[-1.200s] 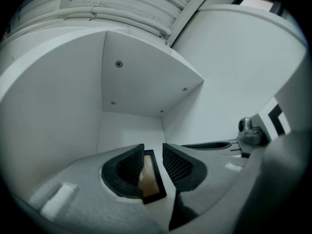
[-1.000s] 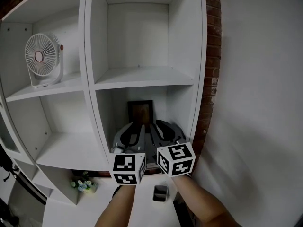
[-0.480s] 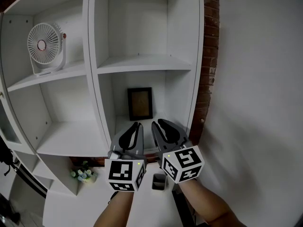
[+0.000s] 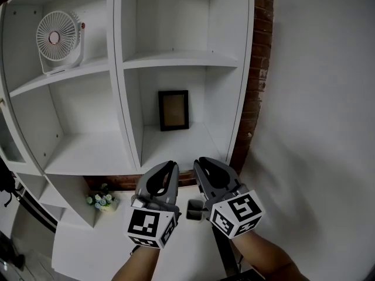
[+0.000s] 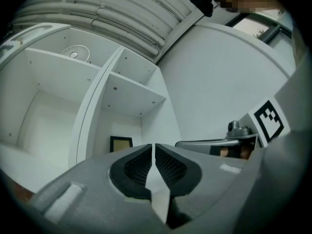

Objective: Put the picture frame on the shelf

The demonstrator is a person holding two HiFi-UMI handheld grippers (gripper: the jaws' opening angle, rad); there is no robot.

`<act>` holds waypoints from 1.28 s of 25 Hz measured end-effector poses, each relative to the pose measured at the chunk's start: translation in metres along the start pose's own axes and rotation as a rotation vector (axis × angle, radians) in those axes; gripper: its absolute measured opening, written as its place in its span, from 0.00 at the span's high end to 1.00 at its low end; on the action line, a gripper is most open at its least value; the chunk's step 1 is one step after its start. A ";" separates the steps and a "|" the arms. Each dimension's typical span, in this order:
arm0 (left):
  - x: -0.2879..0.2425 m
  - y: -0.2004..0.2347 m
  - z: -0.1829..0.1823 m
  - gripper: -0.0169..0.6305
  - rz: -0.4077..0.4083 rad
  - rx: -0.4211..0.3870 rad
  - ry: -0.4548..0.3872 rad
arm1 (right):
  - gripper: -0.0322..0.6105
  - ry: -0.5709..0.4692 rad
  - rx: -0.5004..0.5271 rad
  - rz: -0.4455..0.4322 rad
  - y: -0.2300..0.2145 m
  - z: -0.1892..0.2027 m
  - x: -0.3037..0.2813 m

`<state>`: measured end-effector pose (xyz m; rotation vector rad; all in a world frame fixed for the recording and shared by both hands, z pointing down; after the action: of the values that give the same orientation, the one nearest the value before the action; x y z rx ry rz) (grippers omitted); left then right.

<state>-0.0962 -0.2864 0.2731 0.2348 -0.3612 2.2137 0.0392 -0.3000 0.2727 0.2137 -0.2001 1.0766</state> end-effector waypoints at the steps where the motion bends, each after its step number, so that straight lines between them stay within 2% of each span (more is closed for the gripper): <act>1: 0.005 -0.003 0.005 0.93 0.001 0.008 0.009 | 0.86 0.008 -0.008 -0.004 0.002 0.004 0.006; 10: 0.037 -0.029 0.041 0.93 0.014 0.106 0.085 | 0.89 0.085 -0.025 -0.026 0.018 0.037 0.041; 15: 0.048 -0.040 0.050 0.94 0.026 0.121 0.090 | 0.89 0.116 -0.020 -0.052 0.028 0.052 0.056; 24: 0.075 -0.054 0.076 0.94 0.028 0.189 0.158 | 0.90 0.176 -0.081 -0.063 0.040 0.070 0.074; 32: 0.111 -0.063 0.087 0.94 0.026 0.187 0.167 | 0.90 0.131 -0.086 -0.181 0.065 0.076 0.099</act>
<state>-0.1108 -0.1972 0.3983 0.1440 -0.0660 2.2758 0.0229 -0.2063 0.3768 0.0817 -0.1073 0.8968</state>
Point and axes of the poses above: the fingertips, and each gripper's own axes: x backward along the fingers, y to its left, z out of its underside, the point moved 7 cm from there along x, backward along the fingers, and after that the axes turned 8 degrees about z, right-handed, at the moved point
